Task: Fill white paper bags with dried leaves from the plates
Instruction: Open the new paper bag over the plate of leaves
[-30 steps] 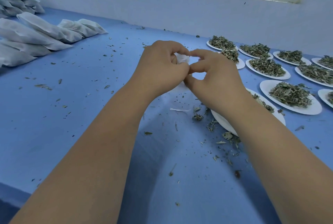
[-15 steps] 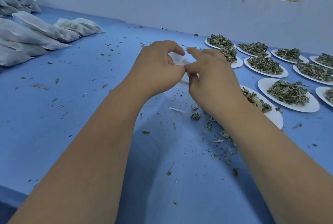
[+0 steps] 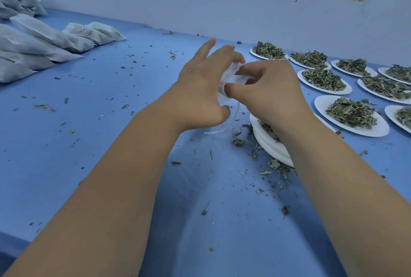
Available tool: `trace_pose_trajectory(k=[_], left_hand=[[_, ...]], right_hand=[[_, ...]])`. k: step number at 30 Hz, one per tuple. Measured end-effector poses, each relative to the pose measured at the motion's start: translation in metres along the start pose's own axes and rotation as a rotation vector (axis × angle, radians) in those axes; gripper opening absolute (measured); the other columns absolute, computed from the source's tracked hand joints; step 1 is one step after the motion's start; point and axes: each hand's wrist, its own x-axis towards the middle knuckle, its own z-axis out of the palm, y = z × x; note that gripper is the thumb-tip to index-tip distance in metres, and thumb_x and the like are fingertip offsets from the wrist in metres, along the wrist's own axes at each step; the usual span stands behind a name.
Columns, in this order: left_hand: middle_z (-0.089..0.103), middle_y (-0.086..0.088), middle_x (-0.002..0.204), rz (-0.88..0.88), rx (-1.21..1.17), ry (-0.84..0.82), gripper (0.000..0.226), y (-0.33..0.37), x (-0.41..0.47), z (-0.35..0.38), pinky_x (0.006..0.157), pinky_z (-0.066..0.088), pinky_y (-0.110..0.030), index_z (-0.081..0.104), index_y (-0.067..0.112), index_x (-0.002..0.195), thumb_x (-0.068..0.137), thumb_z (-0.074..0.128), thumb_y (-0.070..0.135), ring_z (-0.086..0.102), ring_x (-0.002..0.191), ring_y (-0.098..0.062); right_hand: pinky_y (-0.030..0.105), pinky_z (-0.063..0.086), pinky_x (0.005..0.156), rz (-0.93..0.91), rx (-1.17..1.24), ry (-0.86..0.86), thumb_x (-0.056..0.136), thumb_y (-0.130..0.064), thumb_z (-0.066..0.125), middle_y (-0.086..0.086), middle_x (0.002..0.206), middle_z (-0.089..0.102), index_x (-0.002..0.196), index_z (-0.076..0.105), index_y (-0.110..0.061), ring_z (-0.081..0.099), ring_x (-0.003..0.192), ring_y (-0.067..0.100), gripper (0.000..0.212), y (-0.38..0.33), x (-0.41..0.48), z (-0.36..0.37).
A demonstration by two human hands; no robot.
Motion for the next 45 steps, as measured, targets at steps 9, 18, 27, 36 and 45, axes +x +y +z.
trace_pose_trajectory(k=[9, 18, 27, 36, 45], left_hand=[[0.066, 0.011, 0.103, -0.035, 0.006, 0.177, 0.058, -0.009, 0.008, 0.014, 0.087, 0.052, -0.038, 0.049, 0.034, 0.124, 0.071, 0.070, 0.026, 0.061, 0.096, -0.015], [0.061, 0.018, 0.102, -0.409, -0.277, 0.340, 0.043, -0.017, 0.013, 0.008, 0.064, 0.046, -0.023, 0.047, 0.041, 0.110, 0.073, 0.068, 0.033, 0.062, 0.093, -0.001], [0.056, 0.019, 0.102, -0.482, -0.426, 0.333, 0.052, -0.012, 0.010, 0.005, 0.070, 0.047, -0.027, 0.050, 0.036, 0.110, 0.059, 0.064, 0.035, 0.055, 0.095, -0.001], [0.065, 0.004, 0.114, -0.511, -0.608, 0.209, 0.048, -0.011, 0.009, 0.004, 0.080, 0.056, -0.036, 0.057, 0.033, 0.109, 0.067, 0.079, 0.031, 0.065, 0.102, -0.017], [0.070, -0.001, 0.086, -0.487, -0.869, 0.134, 0.047, -0.007, 0.009, 0.001, 0.069, 0.054, -0.036, 0.065, 0.014, 0.104, 0.077, 0.079, 0.050, 0.066, 0.075, -0.020]], right_hand=[[0.015, 0.038, 0.048, 0.109, 0.293, -0.026, 0.079, -0.021, 0.078, 0.016, 0.081, 0.074, 0.077, 0.082, -0.017, 0.050, 0.060, 0.013, 0.006, -0.005, -0.003, -0.003], [0.023, 0.043, 0.060, -0.003, 0.196, 0.077, 0.085, -0.036, 0.072, -0.016, 0.066, 0.062, 0.073, 0.062, -0.024, 0.062, 0.070, 0.009, 0.019, -0.009, 0.002, -0.012], [0.025, 0.036, 0.044, 0.061, 0.332, -0.067, 0.084, -0.025, 0.080, 0.014, 0.080, 0.073, 0.079, 0.079, -0.020, 0.049, 0.053, 0.015, 0.008, -0.013, -0.008, 0.005], [0.015, 0.037, 0.045, 0.093, 0.251, 0.048, 0.087, -0.020, 0.076, 0.013, 0.070, 0.068, 0.077, 0.077, -0.016, 0.046, 0.047, 0.007, 0.011, -0.002, -0.001, 0.003], [0.020, 0.042, 0.048, 0.075, 0.235, 0.022, 0.086, -0.026, 0.075, 0.011, 0.074, 0.070, 0.074, 0.076, -0.017, 0.050, 0.054, 0.011, 0.016, -0.001, -0.003, 0.007]])
